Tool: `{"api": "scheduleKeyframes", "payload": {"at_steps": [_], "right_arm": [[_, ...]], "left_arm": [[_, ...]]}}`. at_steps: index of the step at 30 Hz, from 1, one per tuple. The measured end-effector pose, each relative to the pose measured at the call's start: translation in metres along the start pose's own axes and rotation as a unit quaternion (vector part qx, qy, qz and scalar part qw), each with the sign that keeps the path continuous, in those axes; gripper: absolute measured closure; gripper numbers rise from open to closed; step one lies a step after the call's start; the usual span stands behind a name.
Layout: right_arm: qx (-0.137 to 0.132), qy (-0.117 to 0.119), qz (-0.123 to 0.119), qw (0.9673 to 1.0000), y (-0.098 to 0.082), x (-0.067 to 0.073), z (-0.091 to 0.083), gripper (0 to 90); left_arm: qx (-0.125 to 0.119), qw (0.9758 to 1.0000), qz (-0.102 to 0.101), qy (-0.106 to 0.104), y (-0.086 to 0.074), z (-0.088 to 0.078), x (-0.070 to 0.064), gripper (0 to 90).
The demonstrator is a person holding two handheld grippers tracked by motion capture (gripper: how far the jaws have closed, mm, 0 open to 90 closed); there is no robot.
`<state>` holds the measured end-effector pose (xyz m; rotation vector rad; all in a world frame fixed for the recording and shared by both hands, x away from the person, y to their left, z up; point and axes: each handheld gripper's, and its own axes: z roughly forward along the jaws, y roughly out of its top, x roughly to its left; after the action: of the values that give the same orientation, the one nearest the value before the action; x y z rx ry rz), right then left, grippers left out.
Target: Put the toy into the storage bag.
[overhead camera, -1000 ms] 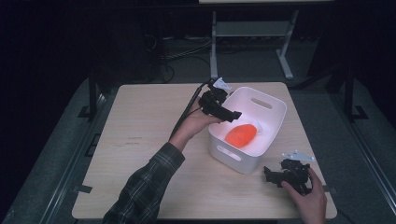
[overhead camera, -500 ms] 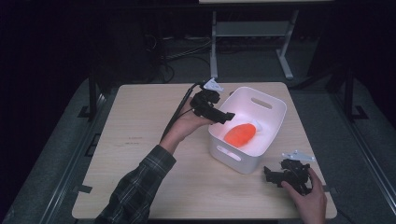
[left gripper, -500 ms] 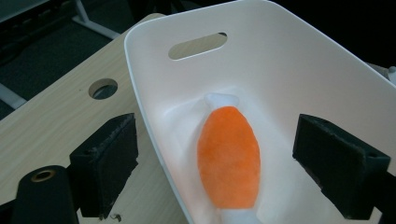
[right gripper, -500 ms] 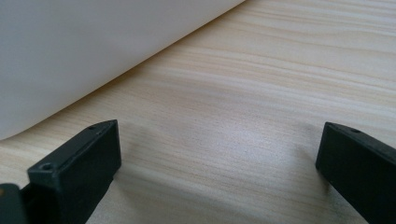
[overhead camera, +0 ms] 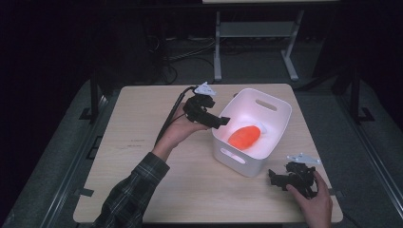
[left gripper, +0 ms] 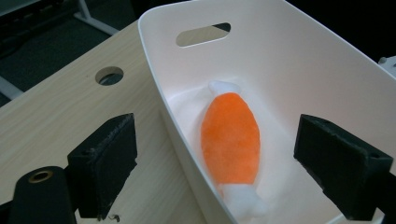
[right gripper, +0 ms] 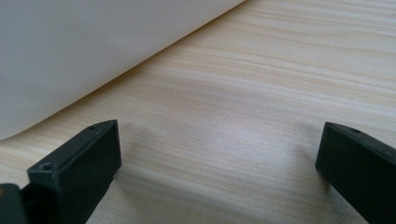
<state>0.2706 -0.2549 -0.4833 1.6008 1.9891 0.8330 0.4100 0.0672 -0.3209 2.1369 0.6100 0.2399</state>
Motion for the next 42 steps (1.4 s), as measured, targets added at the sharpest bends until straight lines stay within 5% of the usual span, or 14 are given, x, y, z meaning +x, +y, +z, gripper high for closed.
{"api": "scheduleKeyframes", "payload": {"at_steps": [20, 42], "right_arm": [[0.000, 0.000, 0.000, 1.0000, 0.000, 0.000, 0.000, 0.0], [-0.001, 0.000, 0.000, 1.0000, 0.000, 0.000, 0.000, 0.0]], "left_arm": [[-0.008, 0.9998, -0.001, 0.016, -0.036, -0.039, 0.002, 12.5], [0.005, 0.9995, -0.002, 0.033, -0.099, -0.071, -0.002, 12.6]]}}
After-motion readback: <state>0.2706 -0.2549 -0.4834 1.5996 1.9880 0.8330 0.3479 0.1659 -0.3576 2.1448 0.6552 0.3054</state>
